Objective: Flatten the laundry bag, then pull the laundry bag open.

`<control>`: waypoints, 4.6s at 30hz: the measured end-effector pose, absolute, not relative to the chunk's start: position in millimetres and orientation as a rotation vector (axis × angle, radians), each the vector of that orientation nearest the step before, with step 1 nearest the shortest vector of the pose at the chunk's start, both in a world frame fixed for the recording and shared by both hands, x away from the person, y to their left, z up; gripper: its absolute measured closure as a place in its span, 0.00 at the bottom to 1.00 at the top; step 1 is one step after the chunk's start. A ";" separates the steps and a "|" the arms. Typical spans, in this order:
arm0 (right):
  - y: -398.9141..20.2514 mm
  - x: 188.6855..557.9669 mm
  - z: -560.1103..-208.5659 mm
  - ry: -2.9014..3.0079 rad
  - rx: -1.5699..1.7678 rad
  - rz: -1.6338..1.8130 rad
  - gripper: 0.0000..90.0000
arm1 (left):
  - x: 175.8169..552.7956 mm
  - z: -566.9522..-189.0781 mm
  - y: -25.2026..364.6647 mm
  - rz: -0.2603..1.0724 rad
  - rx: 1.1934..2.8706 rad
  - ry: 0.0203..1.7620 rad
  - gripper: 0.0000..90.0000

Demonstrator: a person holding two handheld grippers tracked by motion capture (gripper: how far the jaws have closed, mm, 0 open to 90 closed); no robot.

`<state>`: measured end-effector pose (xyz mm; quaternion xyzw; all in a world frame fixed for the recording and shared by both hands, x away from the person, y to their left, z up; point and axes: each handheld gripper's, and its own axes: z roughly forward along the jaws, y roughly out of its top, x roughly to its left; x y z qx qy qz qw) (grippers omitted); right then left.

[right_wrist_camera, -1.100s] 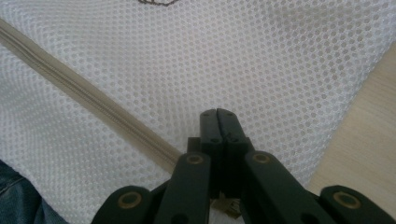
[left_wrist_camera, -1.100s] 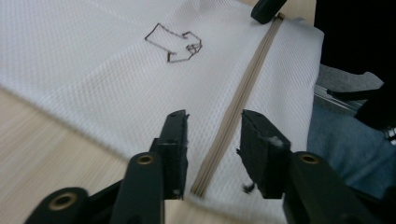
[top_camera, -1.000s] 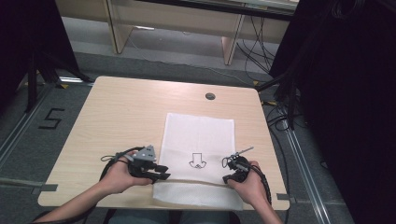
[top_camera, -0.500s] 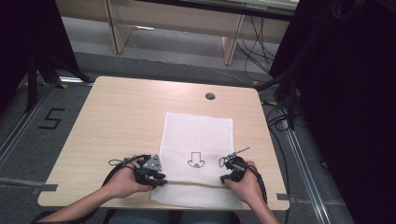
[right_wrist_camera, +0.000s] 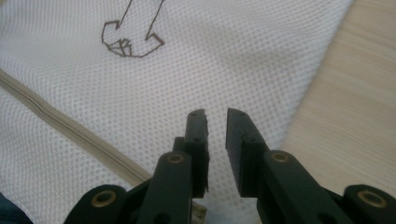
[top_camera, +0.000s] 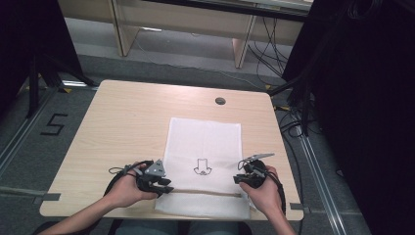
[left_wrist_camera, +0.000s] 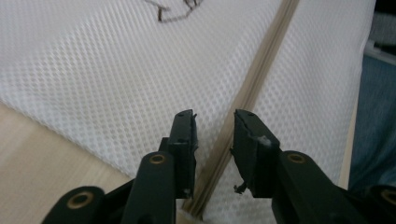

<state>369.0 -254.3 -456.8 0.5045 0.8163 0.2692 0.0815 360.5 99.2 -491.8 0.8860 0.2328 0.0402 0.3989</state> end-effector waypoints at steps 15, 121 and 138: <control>-283.6 361.2 -455.0 2.421 1.565 0.880 0.68 | 362.8 -491.2 99.5 0.153 2.130 0.631 0.41; -261.5 355.0 -476.0 2.577 1.765 0.497 1.00 | 359.5 -484.5 -24.7 0.007 2.185 0.316 0.66; -261.8 353.8 -474.5 2.588 1.804 0.451 1.00 | 365.6 -487.5 -58.1 -0.008 2.187 0.288 0.72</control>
